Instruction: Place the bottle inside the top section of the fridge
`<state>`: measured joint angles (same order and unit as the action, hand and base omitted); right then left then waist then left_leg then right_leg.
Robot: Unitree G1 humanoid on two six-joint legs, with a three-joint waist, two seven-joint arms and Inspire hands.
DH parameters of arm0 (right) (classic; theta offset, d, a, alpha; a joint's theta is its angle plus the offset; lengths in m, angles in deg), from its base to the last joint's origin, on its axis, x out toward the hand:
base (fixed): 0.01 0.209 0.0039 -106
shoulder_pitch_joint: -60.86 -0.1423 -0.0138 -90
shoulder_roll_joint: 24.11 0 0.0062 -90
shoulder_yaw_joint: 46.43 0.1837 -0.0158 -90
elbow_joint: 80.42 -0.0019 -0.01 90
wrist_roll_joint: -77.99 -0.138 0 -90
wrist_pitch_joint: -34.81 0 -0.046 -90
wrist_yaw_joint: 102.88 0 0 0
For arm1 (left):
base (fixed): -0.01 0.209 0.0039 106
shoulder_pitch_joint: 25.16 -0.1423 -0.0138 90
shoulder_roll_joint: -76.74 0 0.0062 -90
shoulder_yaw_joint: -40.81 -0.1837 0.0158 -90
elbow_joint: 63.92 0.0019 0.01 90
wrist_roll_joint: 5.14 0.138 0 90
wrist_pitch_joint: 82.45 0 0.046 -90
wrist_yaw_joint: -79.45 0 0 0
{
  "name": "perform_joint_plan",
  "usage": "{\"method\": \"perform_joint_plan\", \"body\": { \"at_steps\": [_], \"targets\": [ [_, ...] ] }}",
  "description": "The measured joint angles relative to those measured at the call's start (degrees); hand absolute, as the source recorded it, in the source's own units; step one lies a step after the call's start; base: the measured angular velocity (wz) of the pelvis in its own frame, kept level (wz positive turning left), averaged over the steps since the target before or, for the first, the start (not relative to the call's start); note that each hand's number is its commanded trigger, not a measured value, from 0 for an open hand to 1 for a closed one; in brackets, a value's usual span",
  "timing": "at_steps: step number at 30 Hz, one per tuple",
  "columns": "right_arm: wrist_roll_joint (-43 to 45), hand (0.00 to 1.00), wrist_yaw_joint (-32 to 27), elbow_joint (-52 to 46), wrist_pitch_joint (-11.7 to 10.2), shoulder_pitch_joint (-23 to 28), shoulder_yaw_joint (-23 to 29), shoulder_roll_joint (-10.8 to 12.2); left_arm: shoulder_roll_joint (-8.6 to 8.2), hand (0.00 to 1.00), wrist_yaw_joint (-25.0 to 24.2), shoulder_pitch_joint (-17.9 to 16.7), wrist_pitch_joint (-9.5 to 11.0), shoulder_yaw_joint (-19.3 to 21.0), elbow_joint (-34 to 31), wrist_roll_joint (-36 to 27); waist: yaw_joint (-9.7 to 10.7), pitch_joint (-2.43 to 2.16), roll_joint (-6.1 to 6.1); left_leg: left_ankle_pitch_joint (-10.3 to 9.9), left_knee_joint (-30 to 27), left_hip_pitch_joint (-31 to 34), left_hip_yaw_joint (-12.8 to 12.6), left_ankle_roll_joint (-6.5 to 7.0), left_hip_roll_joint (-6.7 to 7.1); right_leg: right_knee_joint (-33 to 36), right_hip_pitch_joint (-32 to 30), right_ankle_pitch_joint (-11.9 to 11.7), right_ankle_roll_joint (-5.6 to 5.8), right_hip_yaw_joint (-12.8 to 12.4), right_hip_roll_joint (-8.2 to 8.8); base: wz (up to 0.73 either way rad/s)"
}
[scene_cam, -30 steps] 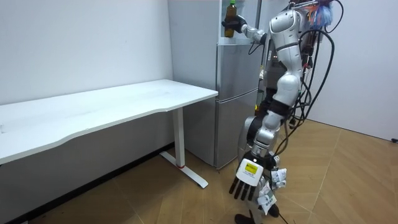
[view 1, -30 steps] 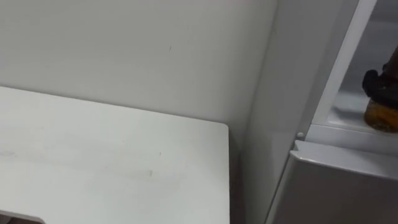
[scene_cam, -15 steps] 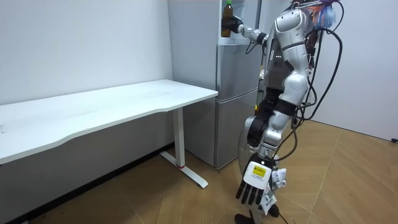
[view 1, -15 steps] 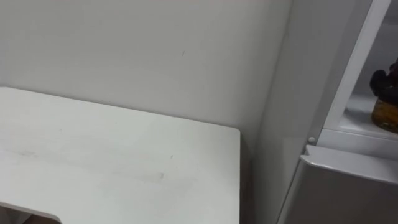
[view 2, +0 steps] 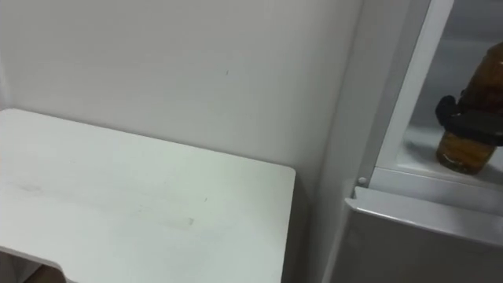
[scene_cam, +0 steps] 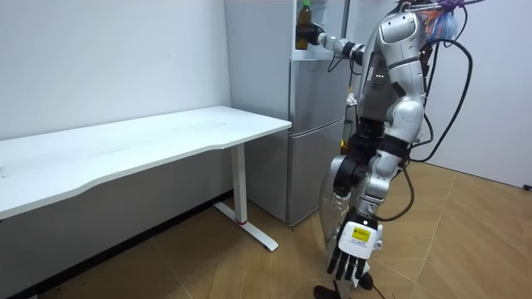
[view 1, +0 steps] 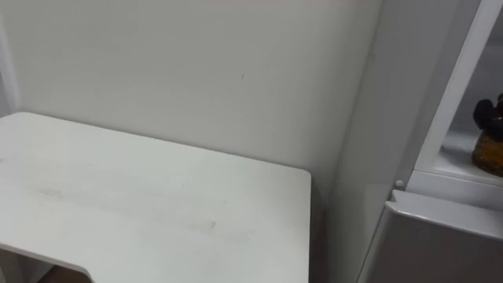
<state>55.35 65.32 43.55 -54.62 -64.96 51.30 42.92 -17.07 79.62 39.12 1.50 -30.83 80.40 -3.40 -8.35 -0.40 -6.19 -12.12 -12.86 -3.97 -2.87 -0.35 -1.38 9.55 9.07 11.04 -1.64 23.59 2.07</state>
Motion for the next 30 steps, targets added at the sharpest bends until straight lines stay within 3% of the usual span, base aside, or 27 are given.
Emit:
{"method": "perform_joint_plan", "body": {
  "at_steps": [8, 13, 19, 30],
  "targets": [
    [-0.20, 0.00, 0.56, 1.75, -0.84, 0.00, -0.07, -0.31, 0.06, 0.00, -0.33, -0.05, -0.93, 0.66, 0.02, -1.16, -0.78, 0.04, 0.54, -0.21, -1.51, 1.46, 0.55, 0.01, 0.08, -0.83, -0.02, -0.08, 0.00, 0.58, -0.18, 0.07],
    [-1.70, 0.00, 0.43, 3.38, -0.55, 0.00, -2.64, -1.74, 0.57, 0.00, -0.17, -0.68, -0.96, 1.73, -0.36, -1.26, -1.67, -0.42, 1.78, -0.20, -1.30, 1.40, 0.57, 0.00, 0.11, -0.86, -0.04, -0.04, 0.01, 0.76, -0.18, 0.01],
    [-1.37, 0.00, 1.03, 3.45, -0.40, 0.00, -4.11, -2.29, 0.73, 0.00, 0.37, -0.77, -1.06, 1.83, -0.42, -1.22, -1.56, -0.43, 1.49, -0.13, -0.98, 1.27, 0.58, -0.07, 0.21, -0.85, 0.01, -0.03, -0.01, 0.77, -0.20, 0.00],
    [0.50, 0.00, 3.25, 5.38, -0.47, 0.00, -6.55, -3.49, 2.66, 0.00, 0.67, -0.77, -1.06, 0.95, -1.58, -1.22, -1.68, 0.06, 0.32, -0.18, -0.93, 1.14, -0.04, -0.04, 0.02, -0.87, -0.23, -0.03, -0.01, 0.14, -0.19, -0.02]
  ]
}}
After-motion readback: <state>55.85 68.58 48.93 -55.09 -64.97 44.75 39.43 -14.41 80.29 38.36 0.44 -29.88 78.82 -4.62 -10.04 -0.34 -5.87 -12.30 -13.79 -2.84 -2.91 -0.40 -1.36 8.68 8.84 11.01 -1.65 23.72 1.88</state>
